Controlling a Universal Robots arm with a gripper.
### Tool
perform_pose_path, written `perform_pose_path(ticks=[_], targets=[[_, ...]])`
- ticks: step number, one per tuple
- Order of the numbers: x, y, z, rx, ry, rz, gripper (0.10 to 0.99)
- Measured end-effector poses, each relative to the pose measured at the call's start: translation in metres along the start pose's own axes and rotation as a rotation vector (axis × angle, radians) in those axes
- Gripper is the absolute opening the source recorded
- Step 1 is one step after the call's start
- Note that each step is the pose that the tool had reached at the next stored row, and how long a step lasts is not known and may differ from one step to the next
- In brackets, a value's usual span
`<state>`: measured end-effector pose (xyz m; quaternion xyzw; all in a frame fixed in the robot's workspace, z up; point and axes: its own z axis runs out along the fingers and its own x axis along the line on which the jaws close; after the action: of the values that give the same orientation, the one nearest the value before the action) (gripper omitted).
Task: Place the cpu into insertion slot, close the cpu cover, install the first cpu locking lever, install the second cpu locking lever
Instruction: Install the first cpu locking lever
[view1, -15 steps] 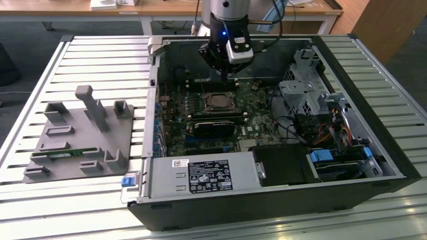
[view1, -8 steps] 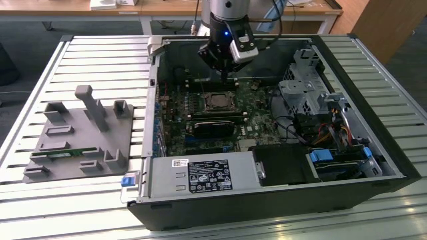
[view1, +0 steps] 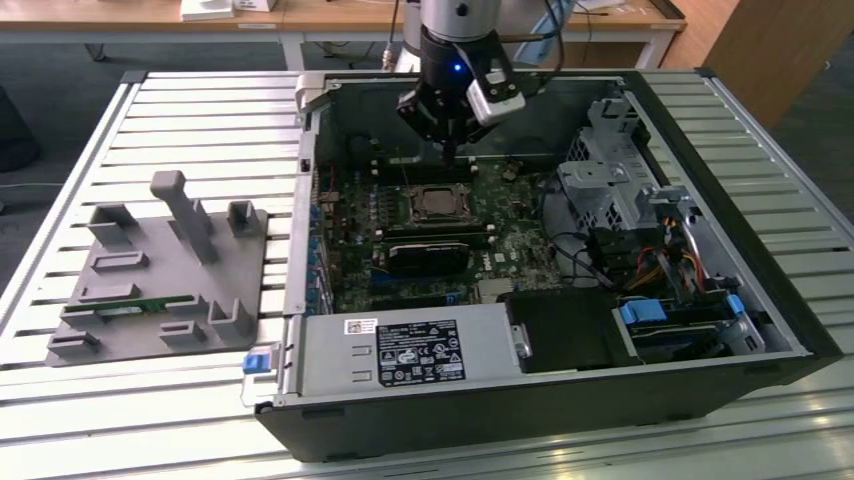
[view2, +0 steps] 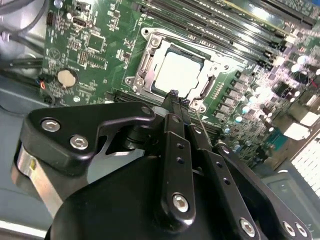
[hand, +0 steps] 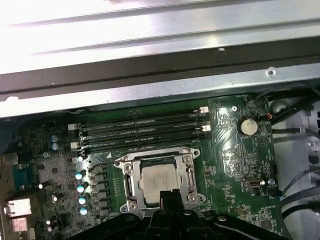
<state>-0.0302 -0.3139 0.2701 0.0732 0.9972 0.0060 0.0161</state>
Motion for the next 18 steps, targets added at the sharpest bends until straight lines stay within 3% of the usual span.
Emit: perform_pose_path(ticks=[7,18], targets=[[0.0003,-0.0001,0.0000,-0.003,0.0010,-0.084,0.106],[0.0114,-0.0021,-0.0004,-0.004,-0.0023,-0.110,0.106]])
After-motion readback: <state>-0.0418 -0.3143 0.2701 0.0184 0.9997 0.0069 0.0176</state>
